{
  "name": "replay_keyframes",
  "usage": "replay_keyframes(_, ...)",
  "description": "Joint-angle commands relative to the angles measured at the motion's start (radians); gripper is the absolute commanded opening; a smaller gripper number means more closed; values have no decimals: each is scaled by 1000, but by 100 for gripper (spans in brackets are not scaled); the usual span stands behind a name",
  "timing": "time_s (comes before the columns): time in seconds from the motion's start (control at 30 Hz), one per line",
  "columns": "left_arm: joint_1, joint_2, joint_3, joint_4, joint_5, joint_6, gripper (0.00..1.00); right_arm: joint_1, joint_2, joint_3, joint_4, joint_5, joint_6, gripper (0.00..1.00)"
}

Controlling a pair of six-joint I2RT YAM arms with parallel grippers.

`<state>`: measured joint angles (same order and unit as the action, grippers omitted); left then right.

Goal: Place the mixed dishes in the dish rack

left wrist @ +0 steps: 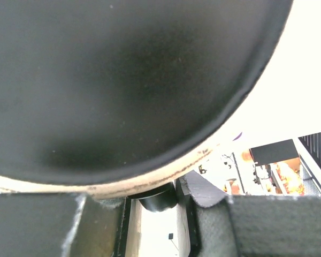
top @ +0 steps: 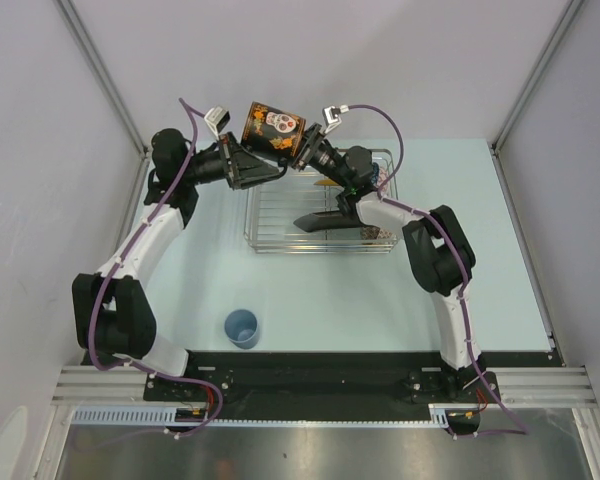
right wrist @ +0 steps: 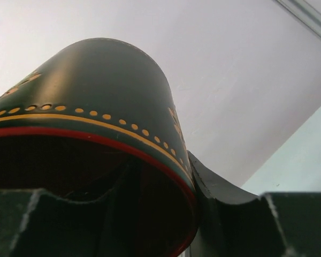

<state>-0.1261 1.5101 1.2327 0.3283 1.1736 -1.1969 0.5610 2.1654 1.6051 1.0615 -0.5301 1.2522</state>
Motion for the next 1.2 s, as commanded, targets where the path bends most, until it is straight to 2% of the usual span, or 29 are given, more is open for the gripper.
replay_keyframes(0.0, 11, -41, 60, 218, -83, 51, 0, 45, -61, -4, 86, -103, -11, 45)
replay_keyframes(0.07, 16, -42, 59, 203, -84, 60, 0, 40, -65, -5, 95, -102, -7, 52)
replay_keyframes(0.1, 20, -44, 59, 201, -83, 68, 0, 33, -68, -10, 97, -102, -7, 68)
replay_keyframes(0.13, 25, -45, 59, 198, -84, 74, 0, 30, -72, -14, 97, -102, -5, 99)
replay_keyframes(0.47, 54, -50, 91, 103, -91, 146, 0, -4, -101, -54, 126, -96, 13, 100)
replay_keyframes(0.7, 75, -56, 171, -73, -114, 327, 0, -39, -139, -103, 117, -126, 16, 100)
replay_keyframes(1.0, 94, -51, 244, -219, -170, 456, 0, -111, -248, -197, 8, -218, -36, 100)
replay_keyframes(1.1, 86, -53, 254, -319, -219, 551, 0, -150, -295, -223, -5, -235, -40, 100)
replay_keyframes(1.13, 80, -50, 276, -422, -268, 592, 0, -160, -308, -235, -5, -240, -37, 100)
replay_keyframes(1.17, 72, -50, 283, -460, -291, 668, 0, -171, -324, -243, -5, -242, -36, 100)
